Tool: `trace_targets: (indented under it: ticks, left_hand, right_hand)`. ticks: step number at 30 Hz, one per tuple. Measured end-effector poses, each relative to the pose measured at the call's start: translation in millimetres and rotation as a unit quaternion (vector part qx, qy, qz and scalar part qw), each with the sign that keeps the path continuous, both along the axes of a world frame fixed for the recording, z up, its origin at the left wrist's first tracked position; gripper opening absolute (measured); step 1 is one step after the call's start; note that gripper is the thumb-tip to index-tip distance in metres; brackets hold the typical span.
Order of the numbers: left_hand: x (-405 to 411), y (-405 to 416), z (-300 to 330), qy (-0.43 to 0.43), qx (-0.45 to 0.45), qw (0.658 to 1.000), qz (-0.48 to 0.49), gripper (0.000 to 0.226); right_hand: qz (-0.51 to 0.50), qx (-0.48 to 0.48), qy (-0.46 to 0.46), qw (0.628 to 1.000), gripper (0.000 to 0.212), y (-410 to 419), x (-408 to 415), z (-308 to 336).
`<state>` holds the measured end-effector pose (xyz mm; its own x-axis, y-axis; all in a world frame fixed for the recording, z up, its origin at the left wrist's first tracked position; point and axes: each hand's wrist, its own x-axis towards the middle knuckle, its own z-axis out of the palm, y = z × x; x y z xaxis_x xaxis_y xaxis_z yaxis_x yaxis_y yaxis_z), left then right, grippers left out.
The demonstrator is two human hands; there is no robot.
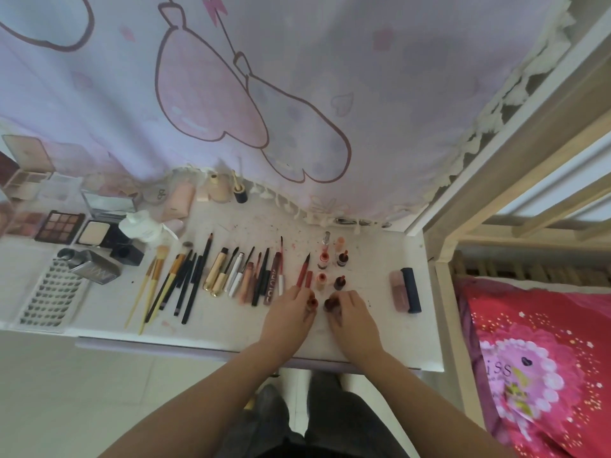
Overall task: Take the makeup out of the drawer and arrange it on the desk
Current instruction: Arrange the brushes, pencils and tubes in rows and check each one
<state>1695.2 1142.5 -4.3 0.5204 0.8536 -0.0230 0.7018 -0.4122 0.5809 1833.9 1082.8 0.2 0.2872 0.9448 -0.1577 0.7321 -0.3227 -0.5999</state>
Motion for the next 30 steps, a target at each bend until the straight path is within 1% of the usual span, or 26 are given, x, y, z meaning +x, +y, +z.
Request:
trace_targets:
  ticks: [3, 5, 6, 7, 9, 11, 12, 13, 14, 16, 18, 19, 21, 24, 30]
  left_hand:
    - [-3, 0, 4, 0.007, -0.021, 1.0, -0.004, 0.037]
    - [-7, 1, 14, 0.015, -0.017, 1.0, -0.019, 0.046]
    - [-10, 0, 22, 0.014, 0.002, 1.0, -0.026, 0.047]
    - [-12, -1, 30, 0.003, 0.039, 0.999, -0.032, 0.045]
    - [-5, -8, 51, -0.048, 0.116, 0.991, -0.047, 0.035]
    - [16, -17, 67, -0.084, 0.149, 0.979, -0.11, 0.023]
    - [32, -21, 73, -0.083, 0.142, 0.975, -0.148, 0.022]
    - [51, -24, 77, -0.073, 0.107, 0.976, -0.174, 0.022]
    - [71, -27, 77, -0.06, 0.055, 0.981, -0.178, 0.023]
    - [111, -31, 67, -0.007, -0.048, 0.989, -0.137, 0.026]
    - [140, -31, 51, 0.065, -0.068, 0.99, -0.102, 0.029]
    - [151, -31, 42, 0.086, -0.079, 0.99, -0.076, 0.029]
    - [167, -29, 27, 0.099, -0.113, 0.989, -0.014, 0.029]
    - [177, -28, 13, 0.134, -0.116, 0.984, 0.022, 0.035]
    - [180, -17, 15, 0.142, -0.164, 0.972, 0.09, 0.036]
  right_hand:
    - [0.017, -0.028, 0.025, 0.999, 0.032, -2, 9, 4]
    - [0.019, -0.039, 0.034, 0.998, 0.03, -4, 25, 10]
    - [0.004, -0.037, 0.035, 0.999, 0.028, -4, 37, 16]
    - [-0.016, -0.028, 0.027, 0.999, 0.025, -4, 51, 22]
    - [-0.05, -0.014, -0.012, 0.999, 0.02, 1, 84, 34]
    - [-0.058, -0.042, -0.045, 0.996, 0.021, 10, 113, 43]
    - [-0.051, -0.073, -0.06, 0.994, 0.023, 15, 123, 46]
    - [-0.036, -0.1, -0.078, 0.991, 0.025, 21, 131, 49]
    - [-0.015, -0.119, -0.096, 0.988, 0.027, 27, 137, 51]
    - [0.04, -0.136, -0.127, 0.982, 0.03, 39, 144, 55]
    - [0.113, -0.158, -0.16, 0.968, 0.033, 49, 147, 58]
    - [0.152, -0.175, -0.184, 0.955, 0.034, 53, 150, 59]
    - [0.206, -0.205, -0.217, 0.932, 0.036, 59, 155, 57]
    - [0.235, -0.216, -0.221, 0.922, 0.033, 65, 161, 53]
    - [0.26, -0.192, -0.215, 0.922, 0.028, 74, 163, 49]
